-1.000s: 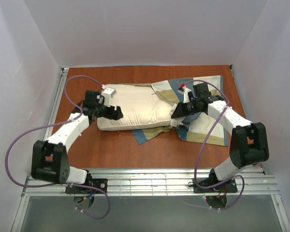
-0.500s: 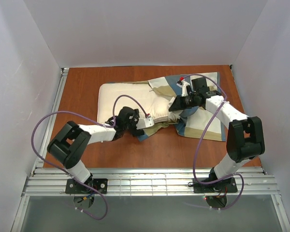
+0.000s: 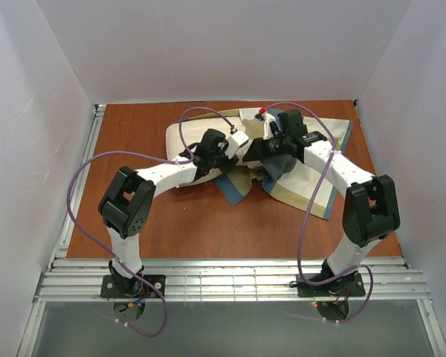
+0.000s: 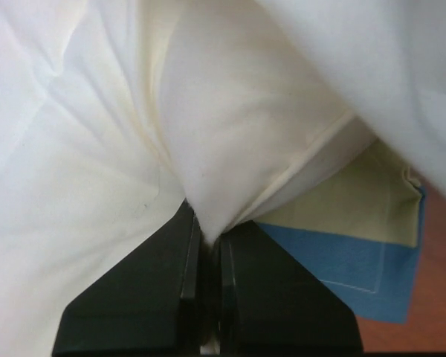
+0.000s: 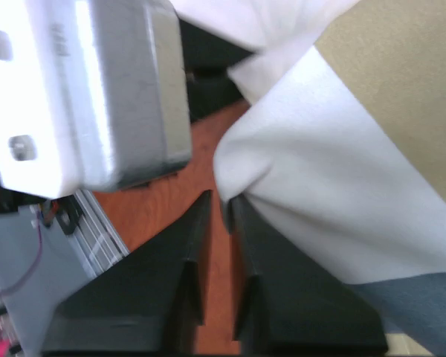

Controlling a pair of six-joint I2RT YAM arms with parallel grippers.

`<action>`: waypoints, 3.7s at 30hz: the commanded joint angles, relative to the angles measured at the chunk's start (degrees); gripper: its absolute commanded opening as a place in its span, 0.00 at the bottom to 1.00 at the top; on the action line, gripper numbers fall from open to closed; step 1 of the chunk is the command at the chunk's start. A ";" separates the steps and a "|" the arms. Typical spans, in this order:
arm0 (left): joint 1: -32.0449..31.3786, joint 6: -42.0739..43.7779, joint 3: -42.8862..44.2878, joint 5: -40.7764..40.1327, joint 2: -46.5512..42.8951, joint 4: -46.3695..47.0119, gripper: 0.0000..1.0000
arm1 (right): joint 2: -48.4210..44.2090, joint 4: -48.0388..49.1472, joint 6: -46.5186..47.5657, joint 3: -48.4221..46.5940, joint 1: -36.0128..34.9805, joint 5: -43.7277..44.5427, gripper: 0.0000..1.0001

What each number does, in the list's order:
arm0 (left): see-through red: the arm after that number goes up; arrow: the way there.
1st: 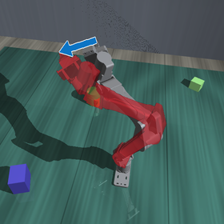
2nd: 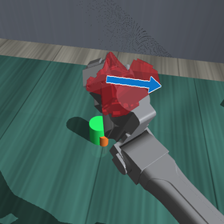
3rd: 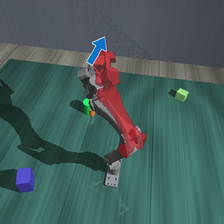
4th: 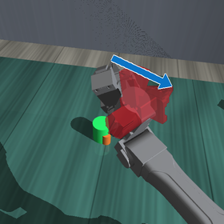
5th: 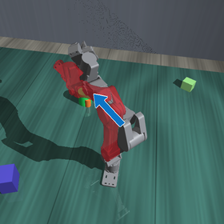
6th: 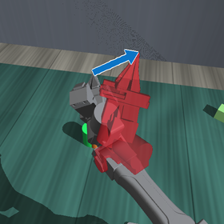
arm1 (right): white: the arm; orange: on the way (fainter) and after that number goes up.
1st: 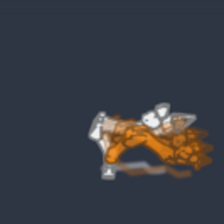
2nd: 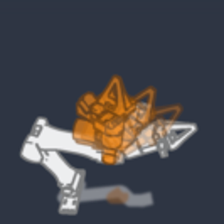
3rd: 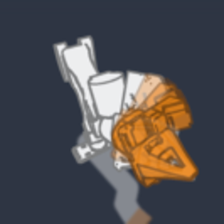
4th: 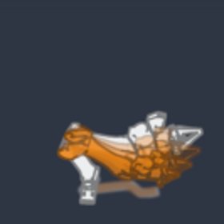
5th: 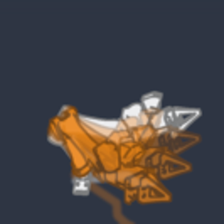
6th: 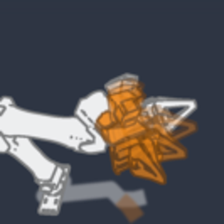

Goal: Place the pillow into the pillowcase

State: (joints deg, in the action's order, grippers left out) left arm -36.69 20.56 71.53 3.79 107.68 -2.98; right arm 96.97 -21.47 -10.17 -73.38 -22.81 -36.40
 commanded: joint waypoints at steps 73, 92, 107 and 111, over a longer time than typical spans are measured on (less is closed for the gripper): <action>4.61 -39.89 18.47 27.41 6.76 -15.74 0.00 | -18.67 26.47 -1.34 37.08 12.00 9.76 0.71; 4.69 -39.63 17.94 29.43 6.75 -15.47 0.00 | 3.83 43.79 -5.20 28.12 10.77 14.00 0.73; 4.69 -55.35 22.69 30.67 12.20 -7.84 0.00 | -15.32 31.46 -10.78 31.91 0.85 -21.59 0.01; 4.69 -58.00 21.81 25.22 12.38 -6.42 0.00 | -14.44 17.54 0.39 34.44 -0.66 -23.98 0.01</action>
State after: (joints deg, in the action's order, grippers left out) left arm -33.19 -31.59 92.53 37.06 119.07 -14.44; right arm 83.13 11.33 -18.41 -40.38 -19.88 -44.40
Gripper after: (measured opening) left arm 0.035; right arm 0.018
